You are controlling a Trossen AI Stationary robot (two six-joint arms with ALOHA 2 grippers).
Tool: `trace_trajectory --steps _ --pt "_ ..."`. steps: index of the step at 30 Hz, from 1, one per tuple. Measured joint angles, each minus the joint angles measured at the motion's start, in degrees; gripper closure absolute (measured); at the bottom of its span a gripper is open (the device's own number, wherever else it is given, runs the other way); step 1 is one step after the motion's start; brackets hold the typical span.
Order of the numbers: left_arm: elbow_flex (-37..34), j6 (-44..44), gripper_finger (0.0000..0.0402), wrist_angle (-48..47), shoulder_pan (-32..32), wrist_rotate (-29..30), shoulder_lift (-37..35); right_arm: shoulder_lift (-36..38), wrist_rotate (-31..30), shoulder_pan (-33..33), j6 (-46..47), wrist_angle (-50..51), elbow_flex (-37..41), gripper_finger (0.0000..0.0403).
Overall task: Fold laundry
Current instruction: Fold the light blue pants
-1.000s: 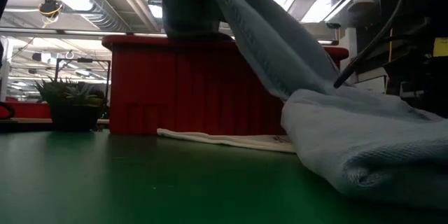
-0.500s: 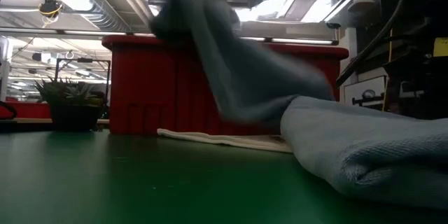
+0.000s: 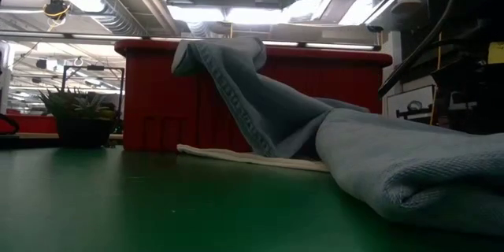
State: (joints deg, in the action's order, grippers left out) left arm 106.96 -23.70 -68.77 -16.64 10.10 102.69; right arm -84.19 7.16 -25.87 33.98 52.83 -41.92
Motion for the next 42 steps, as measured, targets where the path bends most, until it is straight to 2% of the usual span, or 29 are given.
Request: trace_trajectory --steps 9,18,22,31,36,42 --pt "0.04 -0.15 0.0285 -3.84 12.16 3.30 -7.69 0.01 0.00 0.00 0.00 -0.10 -0.01 0.0210" --pt "0.02 -0.09 0.0285 -6.70 22.46 10.00 -7.48 0.01 -0.02 0.00 0.00 -0.21 -0.01 0.0210" --pt "-0.07 -0.14 0.0276 -7.70 26.05 9.47 -6.51 0.01 -0.02 0.00 0.00 -0.21 -0.01 0.0210" --pt "-0.07 -1.66 0.0218 -12.07 31.16 7.59 -4.61 0.01 -0.02 0.00 0.00 -0.28 -0.02 0.0210" --pt "-0.07 -3.32 0.0211 -11.61 33.84 2.20 -3.66 0.01 -0.02 0.00 0.00 -0.28 -0.01 0.0210" --pt "-0.07 -4.70 0.0211 -11.31 35.39 0.91 -2.84 0.01 -0.02 0.00 0.00 -0.28 -0.03 0.0210"
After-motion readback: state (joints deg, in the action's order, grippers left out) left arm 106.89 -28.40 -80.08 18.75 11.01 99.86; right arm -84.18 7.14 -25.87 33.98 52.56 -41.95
